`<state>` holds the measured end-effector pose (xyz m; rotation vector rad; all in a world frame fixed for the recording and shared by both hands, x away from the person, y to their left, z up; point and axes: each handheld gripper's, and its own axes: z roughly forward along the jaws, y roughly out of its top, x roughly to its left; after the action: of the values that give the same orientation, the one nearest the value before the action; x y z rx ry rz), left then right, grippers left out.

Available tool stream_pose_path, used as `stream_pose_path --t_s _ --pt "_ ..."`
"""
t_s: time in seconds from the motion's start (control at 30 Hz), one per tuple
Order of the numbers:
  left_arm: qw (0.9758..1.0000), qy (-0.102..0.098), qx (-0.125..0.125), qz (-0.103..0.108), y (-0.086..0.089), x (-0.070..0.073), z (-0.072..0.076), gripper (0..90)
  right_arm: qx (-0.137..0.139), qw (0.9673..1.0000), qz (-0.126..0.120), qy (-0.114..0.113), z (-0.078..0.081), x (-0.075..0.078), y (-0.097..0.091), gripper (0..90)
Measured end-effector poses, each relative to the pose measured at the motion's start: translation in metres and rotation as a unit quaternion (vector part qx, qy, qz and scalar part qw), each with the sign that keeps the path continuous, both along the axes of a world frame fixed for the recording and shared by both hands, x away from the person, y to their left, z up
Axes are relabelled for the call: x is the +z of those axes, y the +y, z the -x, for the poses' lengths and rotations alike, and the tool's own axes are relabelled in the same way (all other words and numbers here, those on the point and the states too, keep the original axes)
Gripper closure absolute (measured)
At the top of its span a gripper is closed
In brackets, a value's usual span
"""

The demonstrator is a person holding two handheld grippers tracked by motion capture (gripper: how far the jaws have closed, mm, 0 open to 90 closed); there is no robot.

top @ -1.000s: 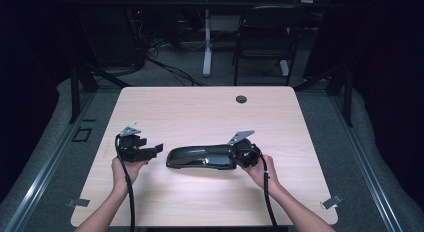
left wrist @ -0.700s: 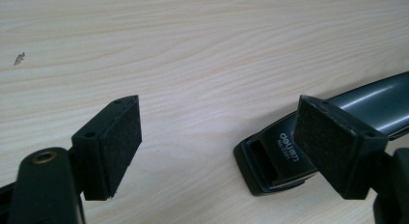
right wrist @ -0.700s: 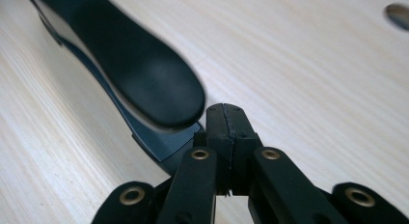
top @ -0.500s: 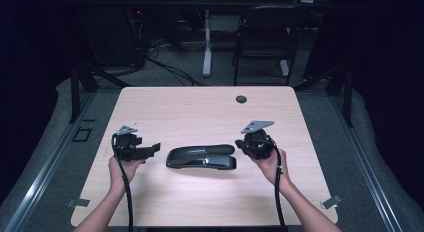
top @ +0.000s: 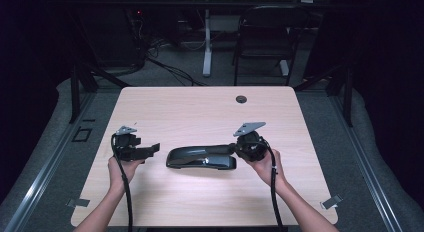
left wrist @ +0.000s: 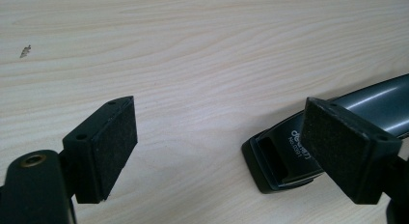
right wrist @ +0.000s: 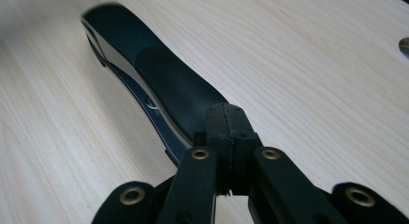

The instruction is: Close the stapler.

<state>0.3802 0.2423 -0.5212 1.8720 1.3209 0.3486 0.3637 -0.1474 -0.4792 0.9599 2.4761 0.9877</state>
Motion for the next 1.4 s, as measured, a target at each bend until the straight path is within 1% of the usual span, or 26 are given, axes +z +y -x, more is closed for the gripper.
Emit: stream_pose_path --t_s 0.1,0.17,0.3,0.37,0.4,0.47,0.63,0.7,0.8,0.87,0.9,1.0,1.03,1.1,1.13,1.3,1.4 --pt "1.0000 0.000 -0.002 0.000 -0.001 0.000 0.000 13.4 -0.004 0.9998 0.016 0.009 -0.001 -0.007 0.001 90.0" --pt "1.0000 -0.001 -0.002 0.001 -0.001 0.001 0.000 12.6 -0.003 0.9996 0.021 0.016 -0.003 -0.013 0.000 90.0" --pt "1.0000 0.001 -0.001 0.000 0.000 0.000 0.000 11.6 -0.006 0.9996 0.023 0.016 -0.004 -0.014 0.001 90.0" --pt "1.0000 0.004 -0.004 0.000 0.000 0.000 0.000 11.3 -0.007 0.9995 0.023 0.021 -0.004 -0.015 0.001 90.0" --pt "1.0000 0.004 -0.004 0.000 0.000 0.000 0.000 11.2 -0.007 0.9993 0.029 0.023 -0.005 -0.017 0.001 90.0" --pt "1.0000 0.005 -0.005 -0.002 -0.001 0.000 0.000 11.2 -0.007 0.9992 0.032 0.023 -0.005 -0.020 0.001 90.0" --pt "1.0000 0.006 -0.005 -0.004 -0.002 0.000 -0.001 10.7 -0.008 0.9993 0.027 0.024 -0.005 -0.021 0.000 90.0" --pt "1.0000 0.003 -0.005 -0.003 -0.002 -0.001 -0.001 10.7 -0.011 0.9992 0.027 0.026 -0.006 -0.024 0.000 90.0" --pt "1.0000 0.002 -0.005 -0.003 -0.002 -0.001 -0.001 10.6 -0.013 0.9993 0.021 0.028 -0.006 -0.024 -0.001 90.0" --pt "1.0000 0.003 -0.006 -0.002 -0.002 0.000 -0.001 10.5 -0.010 0.9992 0.029 0.026 -0.006 -0.023 0.000 90.0" --pt "1.0000 0.004 -0.006 -0.003 -0.002 0.000 -0.001 10.5 -0.008 0.9993 0.028 0.023 -0.006 -0.022 0.000 90.0" --pt "1.0000 0.004 -0.004 -0.002 -0.001 -0.001 -0.001 10.3 -0.009 0.9998 0.011 0.012 -0.004 -0.014 -0.002 90.0" --pt "1.0000 0.005 -0.004 -0.001 0.000 -0.001 -0.002 10.3 -0.009 0.9999 0.006 0.006 -0.004 -0.011 -0.002 90.0" --pt "1.0000 0.005 -0.005 -0.002 -0.001 -0.001 -0.002 10.0 -0.008 1.0000 0.000 -0.001 -0.003 -0.005 -0.002 90.0" --pt "1.0000 0.004 -0.005 -0.002 -0.001 -0.001 -0.002 10.0 -0.006 1.0000 0.004 -0.001 -0.003 -0.005 -0.002 90.0" --pt "1.0000 -0.001 -0.004 -0.005 -0.001 0.000 -0.001 9.8 -0.006 1.0000 0.001 0.000 -0.003 -0.004 -0.002 85.9" --pt "1.0000 0.002 -0.006 -0.003 0.000 0.000 -0.002 9.5 -0.007 1.0000 -0.002 0.000 -0.004 -0.004 -0.004 82.4"
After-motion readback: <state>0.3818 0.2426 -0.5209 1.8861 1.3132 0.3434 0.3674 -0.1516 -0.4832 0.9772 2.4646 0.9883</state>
